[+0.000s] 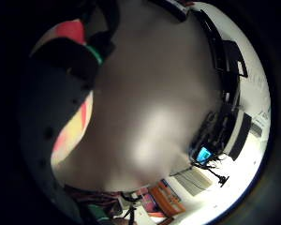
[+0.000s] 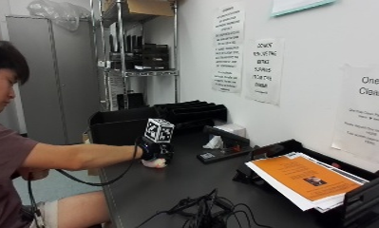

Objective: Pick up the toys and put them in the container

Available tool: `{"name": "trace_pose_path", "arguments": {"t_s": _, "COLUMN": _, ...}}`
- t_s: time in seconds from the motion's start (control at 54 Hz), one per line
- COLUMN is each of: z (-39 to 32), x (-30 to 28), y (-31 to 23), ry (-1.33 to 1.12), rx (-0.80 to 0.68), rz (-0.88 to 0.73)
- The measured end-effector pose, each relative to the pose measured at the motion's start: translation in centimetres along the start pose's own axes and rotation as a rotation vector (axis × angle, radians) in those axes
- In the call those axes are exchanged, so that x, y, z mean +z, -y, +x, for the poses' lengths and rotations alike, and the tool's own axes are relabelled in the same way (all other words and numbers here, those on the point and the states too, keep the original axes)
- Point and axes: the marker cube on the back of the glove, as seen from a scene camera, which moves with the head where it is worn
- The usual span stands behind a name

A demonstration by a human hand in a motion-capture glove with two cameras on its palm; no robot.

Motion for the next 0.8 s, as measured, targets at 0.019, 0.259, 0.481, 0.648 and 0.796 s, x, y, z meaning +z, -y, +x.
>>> {"name": "trace_pose_path", "arguments": {"t_s": 0.019, "z": 0.1, "x": -0.1, "y": -0.1, "ry": 0.008, "rx": -0.003, "rz": 0.022}}
{"name": "trace_pose_path", "arguments": {"t_s": 0.259, "z": 0.2, "x": -3.3, "y": -0.7, "ry": 0.060, "rx": 0.007, "rz": 0.071}}
{"name": "trace_pose_path", "arguments": {"t_s": 0.481, "z": -1.4, "x": -16.2, "y": -3.9, "ry": 0.007, "rx": 0.004, "rz": 0.175}}
{"name": "trace_pose_path", "arguments": {"t_s": 0.648, "z": -4.9, "x": -27.2, "y": -7.5, "ry": -0.055, "rx": -0.014, "rz": 0.294}}
{"name": "trace_pose_path", "arguments": {"t_s": 0.796, "z": -9.1, "x": -32.7, "y": -9.8, "ry": -0.096, "rx": -0.055, "rz": 0.344}}
